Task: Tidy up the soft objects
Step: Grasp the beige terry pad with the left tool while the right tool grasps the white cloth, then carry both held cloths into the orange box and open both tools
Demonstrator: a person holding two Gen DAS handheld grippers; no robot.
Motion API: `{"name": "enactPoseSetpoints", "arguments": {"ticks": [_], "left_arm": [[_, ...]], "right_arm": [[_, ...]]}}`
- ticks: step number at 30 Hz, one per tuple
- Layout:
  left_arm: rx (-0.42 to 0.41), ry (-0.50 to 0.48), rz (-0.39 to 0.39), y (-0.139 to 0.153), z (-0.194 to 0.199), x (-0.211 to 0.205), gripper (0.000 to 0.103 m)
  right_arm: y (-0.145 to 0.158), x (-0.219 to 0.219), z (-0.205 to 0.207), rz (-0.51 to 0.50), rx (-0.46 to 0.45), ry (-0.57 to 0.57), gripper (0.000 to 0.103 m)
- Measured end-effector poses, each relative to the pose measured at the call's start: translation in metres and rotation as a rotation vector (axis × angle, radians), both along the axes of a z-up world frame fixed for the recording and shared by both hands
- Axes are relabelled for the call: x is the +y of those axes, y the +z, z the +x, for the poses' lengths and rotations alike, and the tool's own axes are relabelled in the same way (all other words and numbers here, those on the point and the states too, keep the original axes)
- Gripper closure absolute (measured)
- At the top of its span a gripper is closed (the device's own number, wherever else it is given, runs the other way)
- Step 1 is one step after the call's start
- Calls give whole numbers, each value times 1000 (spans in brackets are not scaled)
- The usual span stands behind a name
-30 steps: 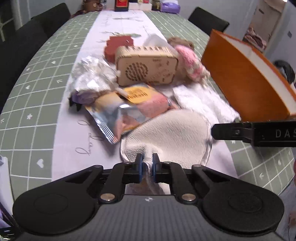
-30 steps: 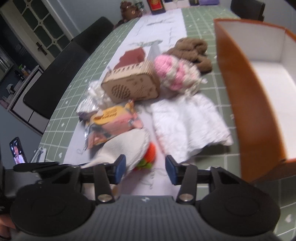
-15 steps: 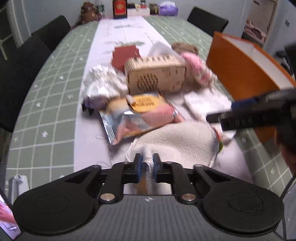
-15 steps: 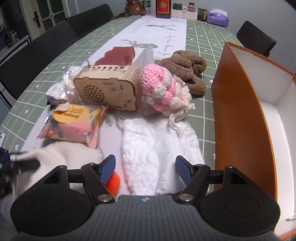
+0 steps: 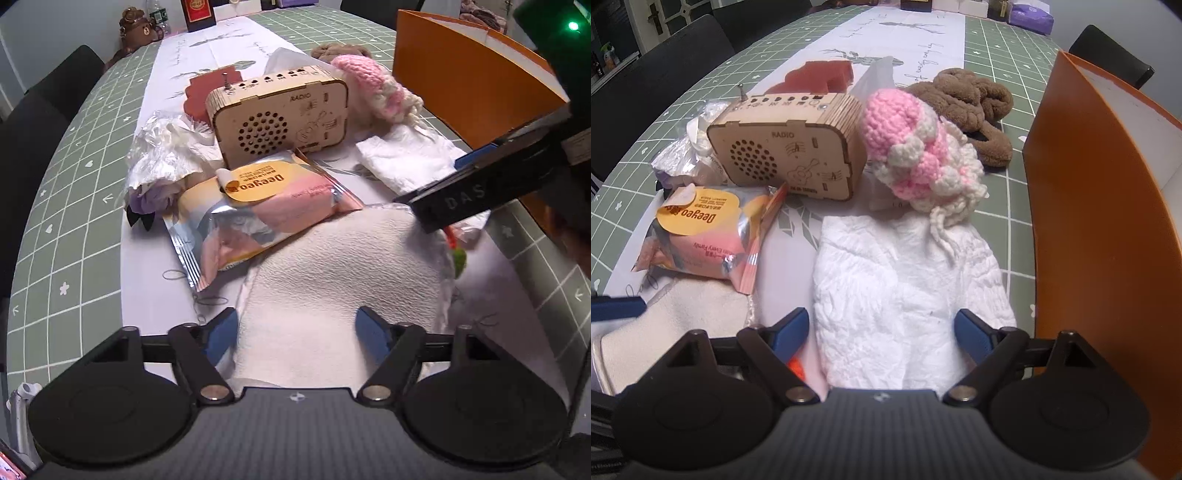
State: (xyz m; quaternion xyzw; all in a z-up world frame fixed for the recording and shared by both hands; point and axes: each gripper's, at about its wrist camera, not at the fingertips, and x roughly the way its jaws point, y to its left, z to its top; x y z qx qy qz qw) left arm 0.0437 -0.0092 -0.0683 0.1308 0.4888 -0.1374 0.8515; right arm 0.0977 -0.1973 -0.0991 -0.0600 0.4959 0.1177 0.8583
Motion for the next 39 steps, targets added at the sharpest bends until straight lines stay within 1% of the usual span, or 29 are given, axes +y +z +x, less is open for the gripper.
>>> {"name": "enactPoseSetpoints", "arguments": {"ticks": [2,4,5,6,7,8,9,10,11,12,13,14,15,16,18,22,25,28,31,35,39], "left_arm": [[5,-1,-8,-1,2,2,10],[32,20,-39,-2,6,7,10],[51,36,-62,-2,8,10,12],[61,48,-87,-1,8,13,17],[62,48,-95,-1,7,14,20],[58,48,-92,-1,5,12,23],[53,50,-95,1,2,10,31],[50,51,-96,2,0,8,37],[48,54,-95,2,-2,6,40],[48,59,-98,3,-3,5,46],[47,64,-101,4,-4,3,54],[47,71,-107,4,-5,3,60],[50,75,-118,5,-6,2,72],[55,79,-124,6,-7,1,78],[57,96,-129,9,-8,0,85],[33,114,-158,27,-13,6,88],[18,124,-177,47,-17,12,88],[11,119,-171,67,-17,14,88],[24,112,-153,87,-16,16,90],[49,85,-125,109,-8,14,90],[100,64,-139,126,5,7,90]], "right_arm": [[0,-1,-1,-7,-6,2,25],[1,-1,-2,-26,-15,2,31],[1,0,-4,-39,-22,10,33],[1,-1,-5,-40,-29,13,34],[1,-2,-6,-40,-34,15,37],[1,-2,-7,-42,-38,16,43],[2,-3,-8,-45,-41,14,47],[3,-3,-8,-49,-43,13,53],[4,-4,-9,-55,-43,14,58],[5,-3,-9,-61,-45,17,61],[5,-3,-10,-71,-48,20,67],[6,-1,-11,-87,-52,27,71],[7,1,-12,-99,-53,37,73],[9,2,-13,-104,-52,45,75],[15,4,-16,-92,-48,68,76],[33,7,-23,-100,-68,91,77],[45,4,-25,-66,-46,104,77],[60,2,-25,-38,-22,122,77],[80,2,-27,-29,-17,143,77],[107,0,-26,-5,7,170,76],[131,0,-23,-19,15,195,76]]}}
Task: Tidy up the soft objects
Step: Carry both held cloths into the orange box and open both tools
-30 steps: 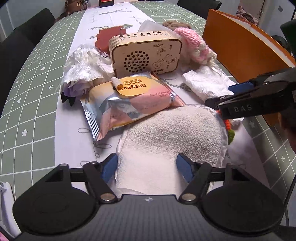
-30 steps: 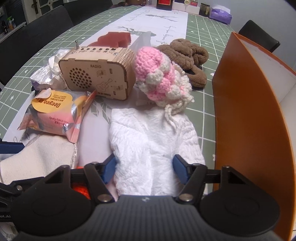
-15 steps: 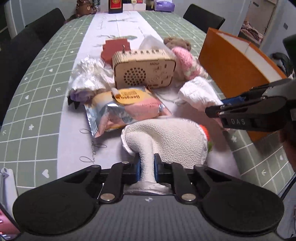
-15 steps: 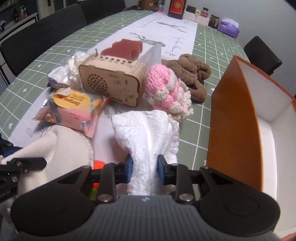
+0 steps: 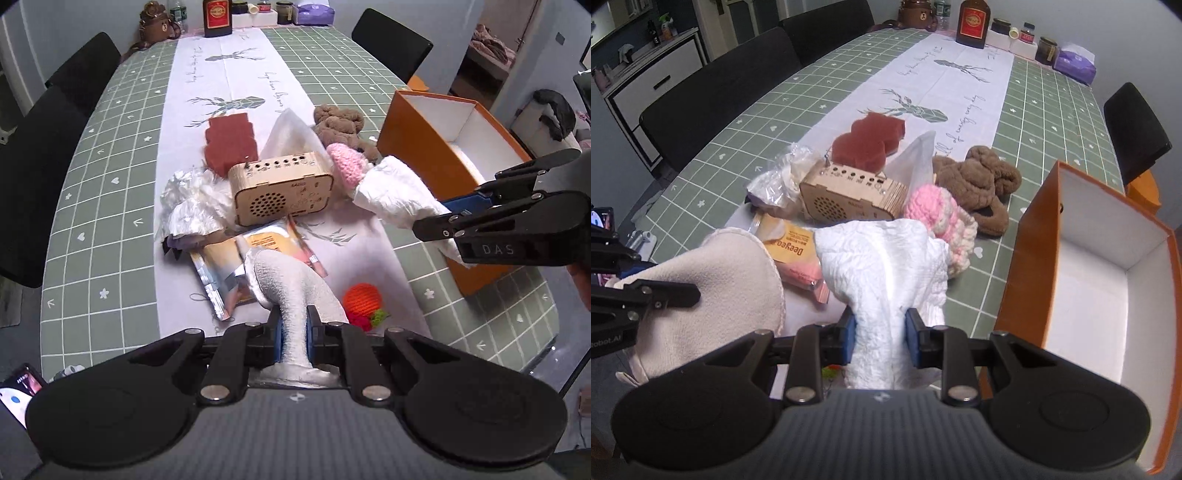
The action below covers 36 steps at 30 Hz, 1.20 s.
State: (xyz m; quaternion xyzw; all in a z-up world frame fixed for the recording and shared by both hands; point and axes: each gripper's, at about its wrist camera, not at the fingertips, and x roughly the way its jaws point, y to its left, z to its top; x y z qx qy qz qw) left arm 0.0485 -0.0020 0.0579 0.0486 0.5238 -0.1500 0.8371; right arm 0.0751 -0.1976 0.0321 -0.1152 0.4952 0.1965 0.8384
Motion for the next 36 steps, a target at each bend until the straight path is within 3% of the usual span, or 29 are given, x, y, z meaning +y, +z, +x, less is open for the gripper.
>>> {"name": "enactPoseSetpoints", "arguments": {"ticks": [11,18,22,29,36], "left_arm": [[54,-61,-27,48,53,-54,90],[-2,-151,-95,90,83,-120,90],[-10,-195,-139,100,100,-157,90],[77,-242,-134,55,127,-213,90],[148,-309,-53,2,137,-248,90]], "right_arm": [[54,-28,32,-65,4,-14,76],[80,-82,55,-146,-15,-116,76],[80,-121,66,-186,7,-185,76],[29,-176,76,-248,121,-252,75],[-28,-205,78,-236,244,-253,75]]}}
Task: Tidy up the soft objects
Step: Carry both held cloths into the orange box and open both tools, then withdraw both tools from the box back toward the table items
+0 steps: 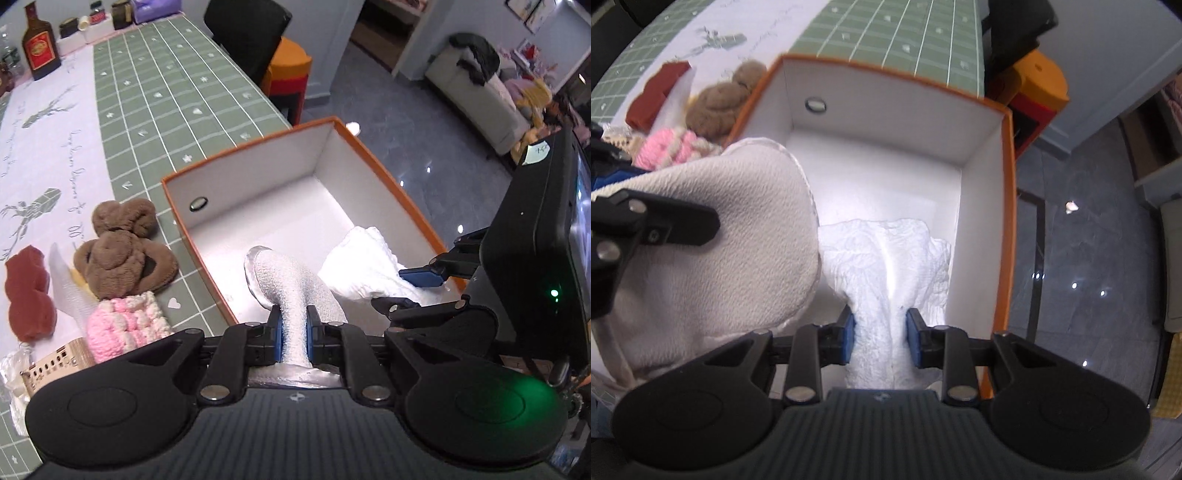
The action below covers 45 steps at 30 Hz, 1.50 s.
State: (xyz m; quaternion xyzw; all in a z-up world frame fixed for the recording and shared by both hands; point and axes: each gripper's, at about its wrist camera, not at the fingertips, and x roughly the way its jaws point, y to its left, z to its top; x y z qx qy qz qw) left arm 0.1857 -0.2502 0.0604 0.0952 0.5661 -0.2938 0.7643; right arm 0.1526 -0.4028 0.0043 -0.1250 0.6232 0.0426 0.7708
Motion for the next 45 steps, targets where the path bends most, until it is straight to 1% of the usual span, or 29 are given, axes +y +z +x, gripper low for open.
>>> {"name": "enactPoseSetpoints", "arguments": {"ticks": [6,9,11,12,15,16,18,19,21,23,24,25,27,31,34,36,39,41,43,45], "left_arm": [[28,-44,34,-29,4,-16,90],[26,-83,47,-38,2,-22,89],[35,-92,50,-42,2,-22,88],[38,-98,52,-43,1,-24,87],[41,-119,54,-46,0,-26,74],[39,-120,56,-47,-1,-26,72],[31,-123,64,-46,-2,-25,72],[27,-125,59,-45,-3,-24,69],[24,-120,52,-42,-2,-21,66],[17,-112,34,-36,-2,-17,61],[11,-108,20,-33,-2,-13,56],[7,-105,7,-30,-2,-10,56],[-3,-99,-15,-20,-5,-2,56],[-42,-97,-32,-3,-12,20,56],[-79,-79,-43,11,-19,43,56],[-106,-61,-48,21,-24,61,56],[-153,-37,-38,32,-31,85,56],[-180,-4,-11,38,-36,102,56],[-200,32,10,40,-40,117,56],[-222,64,12,43,-44,137,56]], "right_arm": [[-31,-10,-1,33,65,1,73],[-41,-10,-2,31,79,10,69],[-45,-9,-3,33,90,16,63],[-47,-8,-3,34,93,21,63],[-50,-3,0,31,97,32,63],[-49,-2,-1,27,96,36,61],[-47,-1,-3,22,99,47,61],[-46,0,-3,20,101,53,60],[-42,3,-3,15,96,64,55],[-40,11,-3,6,84,73,47],[-38,13,-4,-2,77,75,46],[-34,14,-4,-11,68,76,46],[-24,19,-6,-19,54,78,46],[-4,27,-12,-22,10,84,46],[13,36,-15,-18,-43,91,46],[28,45,-18,2,-80,96,46],[47,59,-21,38,-136,103,45],[60,69,-23,66,-178,109,43],[71,79,-25,98,-207,124,41],[79,93,-26,130,-225,138,41]]}}
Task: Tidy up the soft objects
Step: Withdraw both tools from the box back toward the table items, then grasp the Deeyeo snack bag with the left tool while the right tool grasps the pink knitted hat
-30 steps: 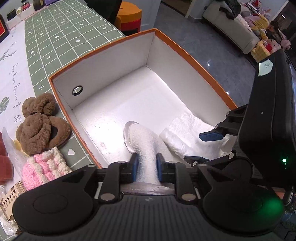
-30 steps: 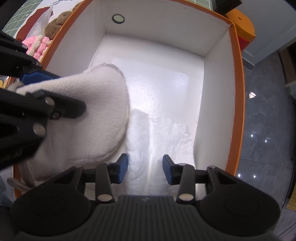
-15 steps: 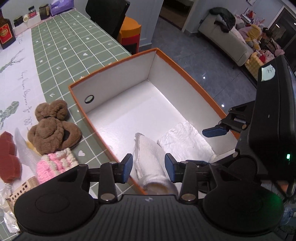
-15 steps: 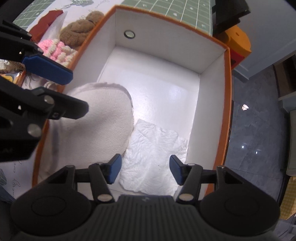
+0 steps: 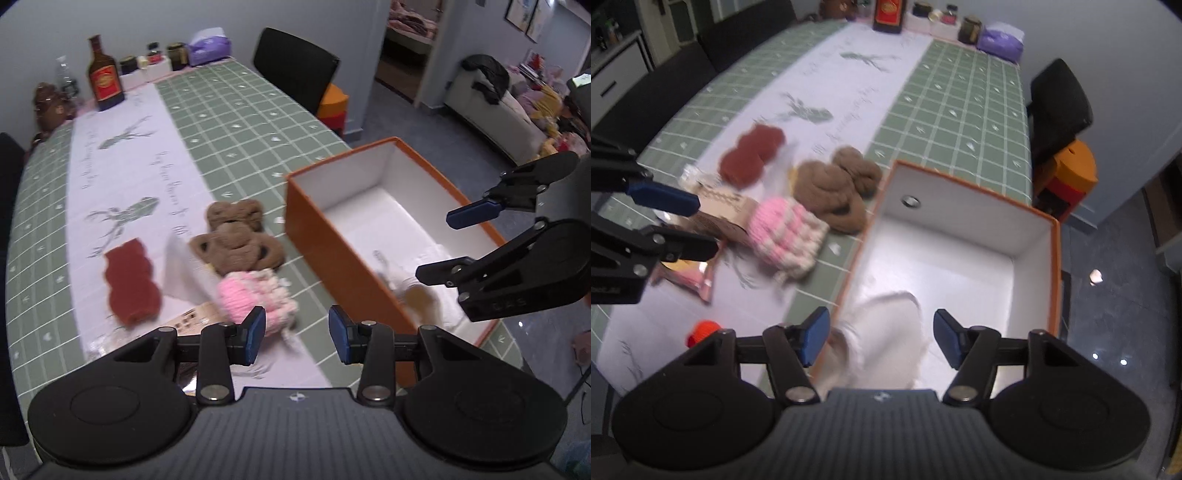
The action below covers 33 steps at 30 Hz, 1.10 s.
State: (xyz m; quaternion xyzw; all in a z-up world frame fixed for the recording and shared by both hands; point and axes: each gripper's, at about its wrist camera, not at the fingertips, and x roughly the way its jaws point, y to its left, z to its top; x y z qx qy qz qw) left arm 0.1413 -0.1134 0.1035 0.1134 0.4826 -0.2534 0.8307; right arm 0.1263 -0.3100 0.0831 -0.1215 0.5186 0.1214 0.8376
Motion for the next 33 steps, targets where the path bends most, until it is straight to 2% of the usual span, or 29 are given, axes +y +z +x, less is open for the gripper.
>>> {"name": "enactPoseSetpoints", "arguments": {"ticks": [2,4,6,8,11,15,20,23,25,30,33], "left_arm": [[-18,47,-18,0,-3,18,56],[-34,49,-23,-2,-8,34,56],[-30,68,3,-8,-11,46,56],[-20,54,60,-19,-17,57,58],[9,39,136,-40,-25,68,61],[36,20,194,-69,-38,83,62],[13,-2,214,-94,-46,102,62],[-36,-56,232,-105,-48,106,55],[-76,-104,246,-110,-50,105,45],[-120,-241,310,-124,-50,92,42],[-134,-332,388,-140,-51,81,42]], "right_arm": [[3,15,-2,32,-22,28,41],[3,31,-4,58,-43,57,36],[-2,48,-6,74,-58,94,36],[-12,65,-8,79,-55,118,36],[-35,90,-10,101,25,149,36],[-72,122,-18,94,105,185,36],[-111,145,-21,75,180,210,36],[-123,149,-14,51,198,208,36],[-125,147,-6,12,192,198,36],[-120,142,17,-90,150,213,35],[-118,143,28,-155,113,245,29]]}}
